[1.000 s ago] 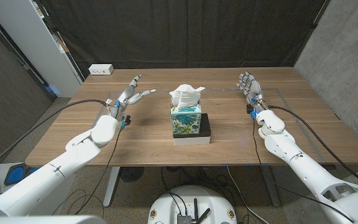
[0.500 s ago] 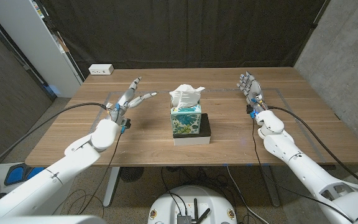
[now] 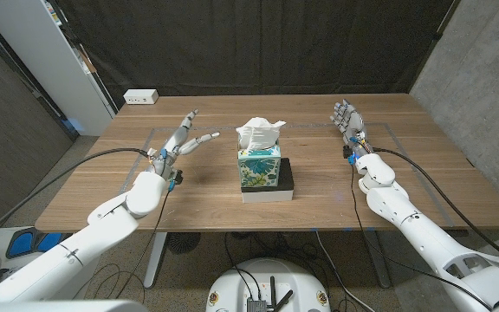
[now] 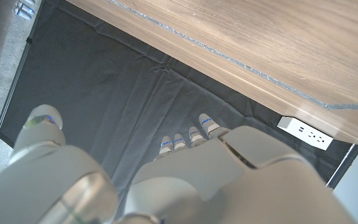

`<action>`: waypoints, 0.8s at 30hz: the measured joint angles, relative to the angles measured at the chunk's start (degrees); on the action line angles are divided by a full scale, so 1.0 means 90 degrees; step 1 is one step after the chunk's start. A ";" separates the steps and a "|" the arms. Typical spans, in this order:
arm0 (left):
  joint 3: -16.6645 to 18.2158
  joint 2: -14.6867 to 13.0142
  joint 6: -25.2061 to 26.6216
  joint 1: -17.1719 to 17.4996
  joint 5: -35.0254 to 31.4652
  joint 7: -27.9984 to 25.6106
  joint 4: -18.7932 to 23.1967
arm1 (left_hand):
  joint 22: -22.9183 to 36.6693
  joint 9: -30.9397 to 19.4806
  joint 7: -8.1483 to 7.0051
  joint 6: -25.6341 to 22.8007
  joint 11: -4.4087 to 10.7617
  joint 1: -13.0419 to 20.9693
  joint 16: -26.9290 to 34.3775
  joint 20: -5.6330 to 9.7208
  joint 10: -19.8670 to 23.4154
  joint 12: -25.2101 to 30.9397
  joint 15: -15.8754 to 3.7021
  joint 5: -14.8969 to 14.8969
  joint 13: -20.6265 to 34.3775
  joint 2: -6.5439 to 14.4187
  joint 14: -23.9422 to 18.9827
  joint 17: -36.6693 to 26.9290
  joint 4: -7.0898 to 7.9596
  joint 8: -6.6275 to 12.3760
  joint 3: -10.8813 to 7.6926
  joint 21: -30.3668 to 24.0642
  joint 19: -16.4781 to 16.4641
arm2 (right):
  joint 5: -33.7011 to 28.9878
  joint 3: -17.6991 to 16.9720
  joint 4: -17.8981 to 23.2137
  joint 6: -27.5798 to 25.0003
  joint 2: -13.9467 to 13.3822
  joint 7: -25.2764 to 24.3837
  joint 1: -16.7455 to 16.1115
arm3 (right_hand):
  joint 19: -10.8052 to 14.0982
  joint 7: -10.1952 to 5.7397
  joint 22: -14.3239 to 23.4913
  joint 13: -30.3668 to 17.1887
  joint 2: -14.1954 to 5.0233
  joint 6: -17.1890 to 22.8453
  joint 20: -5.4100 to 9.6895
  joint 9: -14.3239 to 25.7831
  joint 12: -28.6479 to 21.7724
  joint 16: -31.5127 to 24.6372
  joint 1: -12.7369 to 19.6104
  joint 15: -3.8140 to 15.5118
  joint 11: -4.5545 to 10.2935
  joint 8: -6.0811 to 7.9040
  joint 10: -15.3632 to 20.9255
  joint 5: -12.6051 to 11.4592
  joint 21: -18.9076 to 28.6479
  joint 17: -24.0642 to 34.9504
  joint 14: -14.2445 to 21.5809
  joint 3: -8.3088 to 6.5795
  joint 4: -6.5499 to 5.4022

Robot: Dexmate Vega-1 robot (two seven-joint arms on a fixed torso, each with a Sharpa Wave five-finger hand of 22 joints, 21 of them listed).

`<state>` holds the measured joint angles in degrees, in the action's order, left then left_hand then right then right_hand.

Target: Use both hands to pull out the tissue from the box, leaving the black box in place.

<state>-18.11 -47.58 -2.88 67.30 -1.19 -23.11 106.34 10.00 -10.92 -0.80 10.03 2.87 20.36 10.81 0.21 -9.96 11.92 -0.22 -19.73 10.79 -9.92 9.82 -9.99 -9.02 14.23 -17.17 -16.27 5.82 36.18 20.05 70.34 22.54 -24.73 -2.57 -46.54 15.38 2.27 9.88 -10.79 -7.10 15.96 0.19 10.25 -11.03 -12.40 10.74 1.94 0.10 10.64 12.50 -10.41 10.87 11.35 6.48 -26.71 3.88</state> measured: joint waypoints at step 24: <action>0.0292 -0.0080 0.0056 0.0831 -0.0028 -0.0106 0.0600 | 0.0032 -0.0001 0.0000 0.0000 0.0024 0.0058 0.0000 0.0021 0.0024 0.0000 0.0000 0.0000 0.0000 0.0009 0.0000 0.0000 -0.0002 0.0000 0.0092 0.0050 -0.0021 | 0.0011 -0.0035 0.0150 0.0055 0.0005 -0.0074 -0.0142 | 0.0000 0.0000 0.0000 0.0000 0.0000 0.0000 0.0000 0.0000 0.0000 0.0000 0.0000 0.0000 0.0000 0.0000 0.0000 0.0026 0.0000 0.0028 -0.0001 0.0027 0.0027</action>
<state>-15.47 -48.29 -2.37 74.77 -1.44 -24.07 111.74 10.29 -10.93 -0.81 10.03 3.08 20.89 10.81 0.40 -9.74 11.92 -0.22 -19.73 10.79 -9.84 9.82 -9.98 -9.04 14.23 -16.34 -15.81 5.63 36.28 19.74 71.69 23.03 -24.69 -3.23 -47.82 15.38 2.27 9.88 -10.79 -7.10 15.96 0.19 10.25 -11.03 -12.40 10.74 1.95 0.10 10.64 12.50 -10.17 10.87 11.61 6.48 -26.46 4.12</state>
